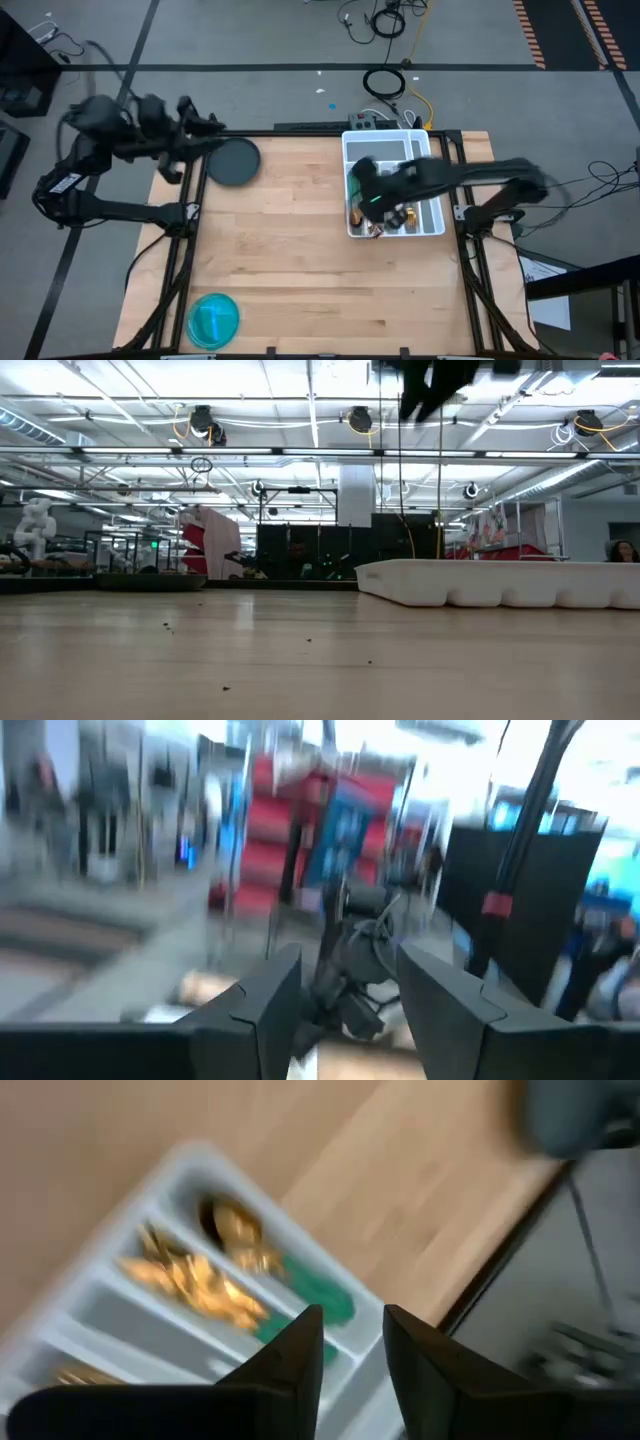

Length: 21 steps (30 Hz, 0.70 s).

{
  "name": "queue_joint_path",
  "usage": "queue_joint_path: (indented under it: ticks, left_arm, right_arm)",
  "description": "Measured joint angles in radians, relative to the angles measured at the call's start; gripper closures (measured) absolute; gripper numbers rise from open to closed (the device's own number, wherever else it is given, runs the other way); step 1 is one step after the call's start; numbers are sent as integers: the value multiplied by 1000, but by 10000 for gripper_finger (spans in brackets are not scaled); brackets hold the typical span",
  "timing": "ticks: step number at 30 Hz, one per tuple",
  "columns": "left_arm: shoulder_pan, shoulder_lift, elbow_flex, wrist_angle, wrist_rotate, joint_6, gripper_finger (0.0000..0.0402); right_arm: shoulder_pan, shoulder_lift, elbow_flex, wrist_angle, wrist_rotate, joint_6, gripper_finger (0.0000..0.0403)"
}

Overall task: Sort silverware
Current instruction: Return to Home Position

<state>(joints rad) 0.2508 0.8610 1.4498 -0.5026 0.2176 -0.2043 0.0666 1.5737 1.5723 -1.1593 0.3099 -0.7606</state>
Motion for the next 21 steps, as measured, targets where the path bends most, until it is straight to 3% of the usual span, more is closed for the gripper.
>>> queue_joint_path:
  ticks: [7, 15, 21]
  left_arm:
    - [0, -59, 0, 312, -36, -104, 231]
    - [0, -215, 1, 292, -70, -58, 231]
    - [0, -328, 0, 158, -71, 57, 231]
  right_arm:
    - [0, -344, 180, -93, -180, 298, 330]
    - [1, -724, 196, -108, -238, 624, 350]
    - [1, -942, 143, -76, -235, 693, 353]
